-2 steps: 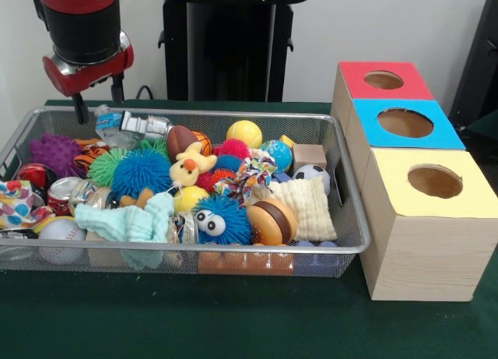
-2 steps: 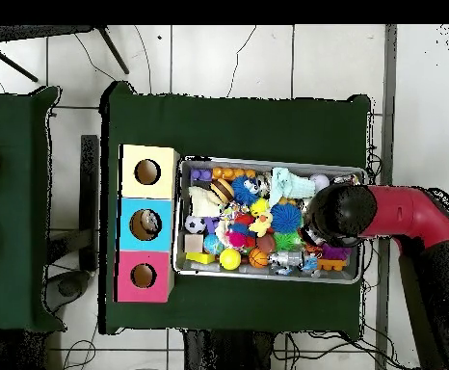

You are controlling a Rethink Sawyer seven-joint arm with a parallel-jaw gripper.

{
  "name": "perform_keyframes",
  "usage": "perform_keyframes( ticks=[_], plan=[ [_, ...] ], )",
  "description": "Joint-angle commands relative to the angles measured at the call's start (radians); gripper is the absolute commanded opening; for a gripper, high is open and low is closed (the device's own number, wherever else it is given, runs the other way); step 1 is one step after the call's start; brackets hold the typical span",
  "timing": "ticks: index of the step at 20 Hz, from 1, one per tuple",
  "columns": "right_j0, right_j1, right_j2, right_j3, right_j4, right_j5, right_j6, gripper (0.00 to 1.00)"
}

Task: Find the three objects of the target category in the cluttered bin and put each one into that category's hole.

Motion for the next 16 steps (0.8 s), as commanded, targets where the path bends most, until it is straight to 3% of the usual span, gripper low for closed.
perform_keyframes(
  ticks=[1, 16],
  plan=[
    [-0.001, 0.062, 0.05, -0.016, -0.039, 0.041, -0.248, 1.0],
    [0.009, 0.097, 0.028, -0.043, -0.088, 0.025, -0.249, 1.0]
  ],
)
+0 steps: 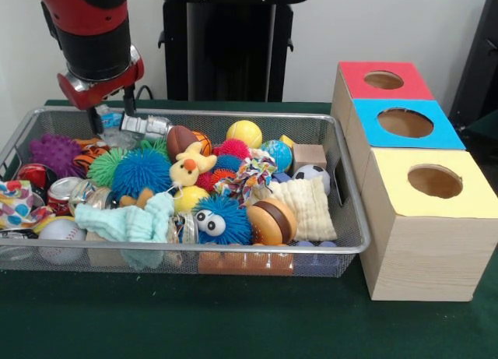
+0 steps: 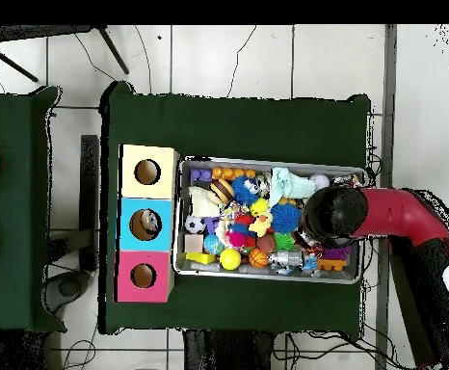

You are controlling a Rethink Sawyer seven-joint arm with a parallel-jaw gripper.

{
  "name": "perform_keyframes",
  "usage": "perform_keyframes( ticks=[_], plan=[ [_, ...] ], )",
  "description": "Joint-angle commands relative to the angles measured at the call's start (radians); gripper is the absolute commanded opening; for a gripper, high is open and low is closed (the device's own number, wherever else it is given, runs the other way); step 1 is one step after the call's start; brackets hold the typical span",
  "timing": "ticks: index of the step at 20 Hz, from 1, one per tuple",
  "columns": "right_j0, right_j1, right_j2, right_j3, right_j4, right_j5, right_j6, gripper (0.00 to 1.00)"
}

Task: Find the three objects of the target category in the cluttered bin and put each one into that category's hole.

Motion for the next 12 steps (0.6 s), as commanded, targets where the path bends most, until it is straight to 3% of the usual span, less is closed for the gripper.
perform_keyframes(
  ticks=[1, 12],
  plan=[
    [0.01, 0.051, 0.025, -0.045, -0.09, 0.027, -0.248, 1.0],
    [0.019, 0.032, 0.006, -0.053, -0.117, 0.097, -0.268, 1.0]
  ],
)
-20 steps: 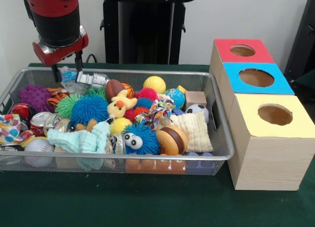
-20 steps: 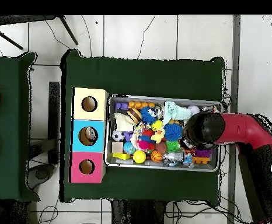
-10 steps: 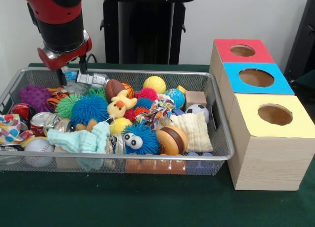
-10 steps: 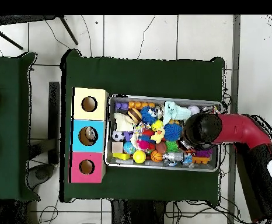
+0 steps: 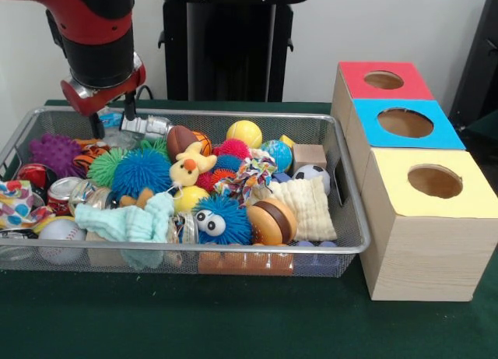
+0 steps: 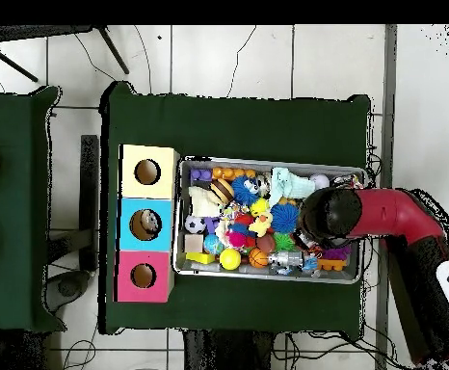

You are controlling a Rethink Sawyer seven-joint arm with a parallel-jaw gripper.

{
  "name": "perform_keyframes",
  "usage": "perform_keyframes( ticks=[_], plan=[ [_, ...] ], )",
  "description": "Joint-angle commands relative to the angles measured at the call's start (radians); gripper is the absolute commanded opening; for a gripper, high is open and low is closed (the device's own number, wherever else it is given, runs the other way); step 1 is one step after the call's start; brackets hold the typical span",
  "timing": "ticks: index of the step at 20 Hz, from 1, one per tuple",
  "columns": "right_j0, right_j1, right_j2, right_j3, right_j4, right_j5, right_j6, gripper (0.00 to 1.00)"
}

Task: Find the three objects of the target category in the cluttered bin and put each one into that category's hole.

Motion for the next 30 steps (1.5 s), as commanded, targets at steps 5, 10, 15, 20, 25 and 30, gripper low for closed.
perform_keyframes(
  ticks=[5, 10, 15, 20, 25, 30],
  plan=[
    [0.004, 0.004, 0.004, -0.063, -0.093, 0.145, -0.308, 1.0],
    [0.0, -0.002, 0.004, -0.055, -0.1, 0.162, -0.301, 1.0],
    [-0.013, -0.009, 0.01, -0.032, -0.105, 0.158, -0.302, 1.0],
    [-0.016, 0.011, 0.004, 0.016, -0.099, 0.101, -0.234, 1.0],
    [-0.022, 0.039, -0.006, 0.026, -0.121, 0.05, -0.204, 1.0],
    [-0.027, 0.052, -0.017, 0.033, -0.134, 0.037, -0.19, 1.0]
  ],
)
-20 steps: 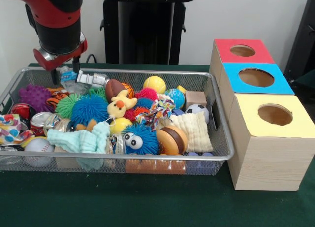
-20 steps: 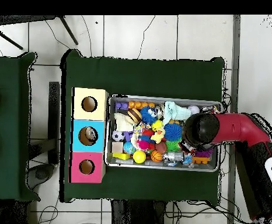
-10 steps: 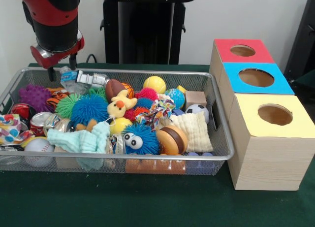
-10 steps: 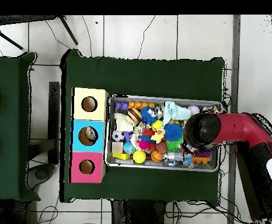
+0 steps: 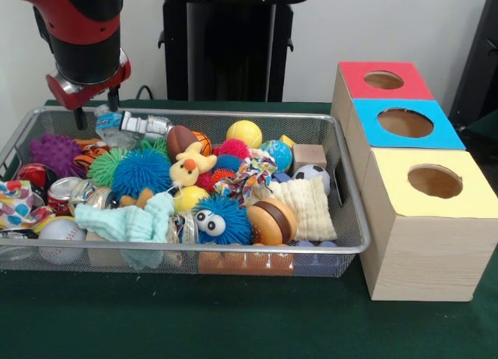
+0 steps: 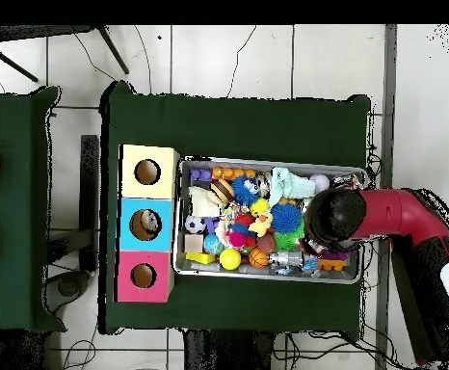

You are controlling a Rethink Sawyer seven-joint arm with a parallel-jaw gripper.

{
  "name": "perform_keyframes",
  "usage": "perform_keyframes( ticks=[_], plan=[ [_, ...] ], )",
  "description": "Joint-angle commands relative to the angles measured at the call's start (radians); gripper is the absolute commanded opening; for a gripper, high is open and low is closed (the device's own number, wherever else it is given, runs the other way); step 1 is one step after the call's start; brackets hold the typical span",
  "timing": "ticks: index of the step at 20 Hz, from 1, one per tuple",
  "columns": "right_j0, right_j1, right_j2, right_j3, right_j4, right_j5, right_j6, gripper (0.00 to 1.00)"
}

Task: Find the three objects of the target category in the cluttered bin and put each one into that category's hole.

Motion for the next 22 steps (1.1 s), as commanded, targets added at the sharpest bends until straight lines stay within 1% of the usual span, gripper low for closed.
perform_keyframes(
  ticks=[1, 5, 11, 13, 17, 22],
  plan=[
    [-0.02, 0.054, -0.017, 0.053, -0.076, -0.04, -0.188, 1.0],
    [-0.026, 0.051, -0.021, 0.069, -0.083, -0.047, -0.179, 1.0],
    [-0.025, 0.063, -0.036, 0.093, -0.099, -0.08, -0.135, 1.0],
    [-0.029, 0.065, -0.037, 0.1, -0.094, -0.087, -0.127, 1.0],
    [-0.046, 0.06, -0.034, 0.143, -0.078, -0.108, -0.107, 1.0],
    [-0.073, 0.075, -0.033, 0.175, -0.071, -0.15, -0.077, 1.0]
  ],
)
